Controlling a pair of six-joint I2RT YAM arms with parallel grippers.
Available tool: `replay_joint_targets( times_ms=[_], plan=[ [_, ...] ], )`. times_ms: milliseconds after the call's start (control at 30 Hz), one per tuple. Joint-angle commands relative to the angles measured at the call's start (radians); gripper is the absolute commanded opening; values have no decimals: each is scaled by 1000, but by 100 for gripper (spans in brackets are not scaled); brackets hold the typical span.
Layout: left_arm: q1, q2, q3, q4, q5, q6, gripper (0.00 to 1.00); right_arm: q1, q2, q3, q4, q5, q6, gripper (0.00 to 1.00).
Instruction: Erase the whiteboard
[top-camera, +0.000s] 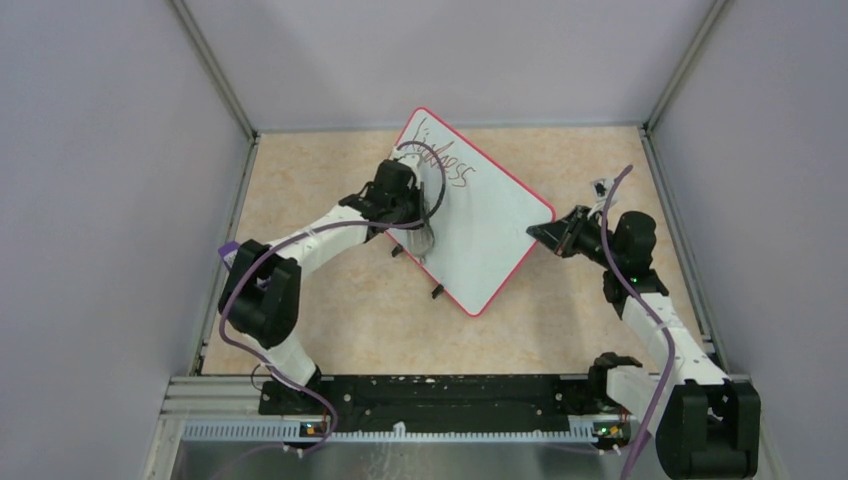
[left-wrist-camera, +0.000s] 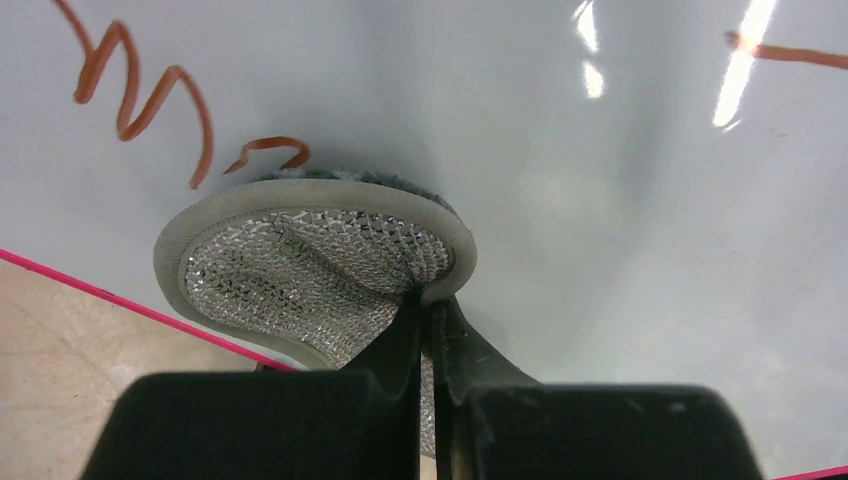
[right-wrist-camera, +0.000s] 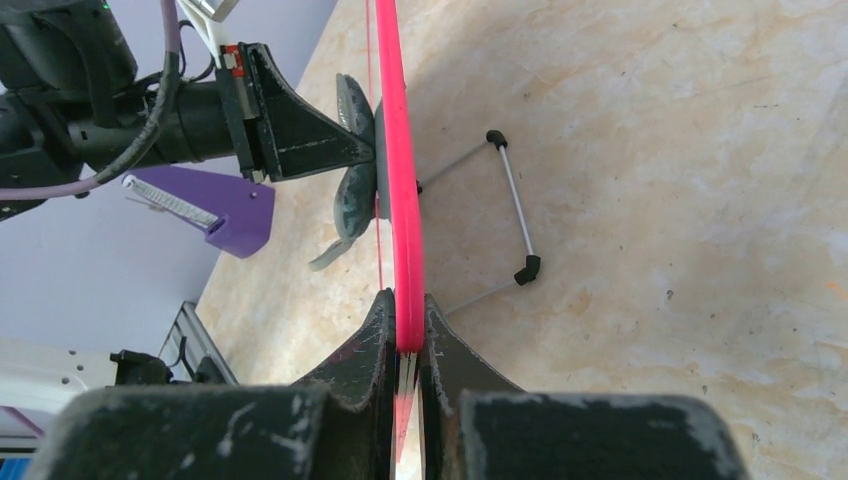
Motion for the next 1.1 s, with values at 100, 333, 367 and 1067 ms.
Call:
replay_joint_targets(
  times_ms=[100, 333, 367, 1067],
  plan=[
    [-158, 45, 230, 36, 17, 35, 0, 46, 21, -4, -140, -42, -94, 0],
    [-131, 31, 142, 69, -4, -10, 0, 47, 26, -5, -136, -42, -95, 0],
    [-109, 26, 105, 77, 5, -23, 0, 48, 24, -6, -135, -42, -94, 0],
    [-24, -10, -18, 92, 68, -40, 0, 47, 36, -8, -127, -48, -90, 0]
  ],
)
